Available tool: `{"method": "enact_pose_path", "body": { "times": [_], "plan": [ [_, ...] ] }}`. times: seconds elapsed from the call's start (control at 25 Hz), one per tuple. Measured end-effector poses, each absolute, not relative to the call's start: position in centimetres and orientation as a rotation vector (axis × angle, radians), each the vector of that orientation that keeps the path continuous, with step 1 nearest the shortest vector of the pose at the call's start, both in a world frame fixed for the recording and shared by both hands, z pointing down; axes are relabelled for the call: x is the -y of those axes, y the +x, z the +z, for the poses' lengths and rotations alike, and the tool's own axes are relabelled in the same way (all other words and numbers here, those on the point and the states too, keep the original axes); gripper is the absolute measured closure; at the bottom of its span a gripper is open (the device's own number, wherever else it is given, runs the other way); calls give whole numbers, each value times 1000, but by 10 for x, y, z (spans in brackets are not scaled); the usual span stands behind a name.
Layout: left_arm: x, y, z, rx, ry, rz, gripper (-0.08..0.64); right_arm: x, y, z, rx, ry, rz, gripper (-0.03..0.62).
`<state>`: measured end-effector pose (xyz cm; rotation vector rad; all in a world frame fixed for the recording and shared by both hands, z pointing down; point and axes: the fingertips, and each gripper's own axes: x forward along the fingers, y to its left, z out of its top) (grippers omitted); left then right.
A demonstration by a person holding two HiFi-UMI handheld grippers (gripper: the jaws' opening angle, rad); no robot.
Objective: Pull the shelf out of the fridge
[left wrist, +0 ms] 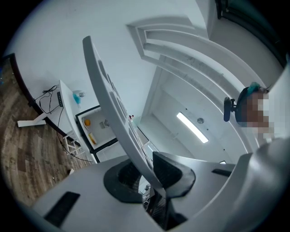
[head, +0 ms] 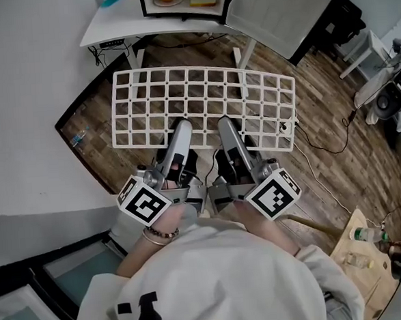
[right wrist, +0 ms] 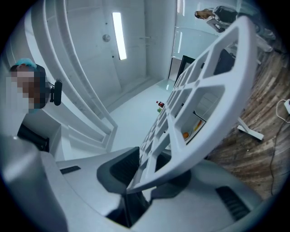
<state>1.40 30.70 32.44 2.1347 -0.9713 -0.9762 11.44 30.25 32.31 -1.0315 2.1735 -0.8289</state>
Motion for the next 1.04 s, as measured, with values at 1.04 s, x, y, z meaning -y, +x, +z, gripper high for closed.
{"method": "enact_pose_path", "body": {
  "times": [1.04],
  "plan": [
    [-328, 23, 324, 973, 2132, -984, 489, -323, 124, 323, -2180, -1037, -829, 508]
  ]
}}
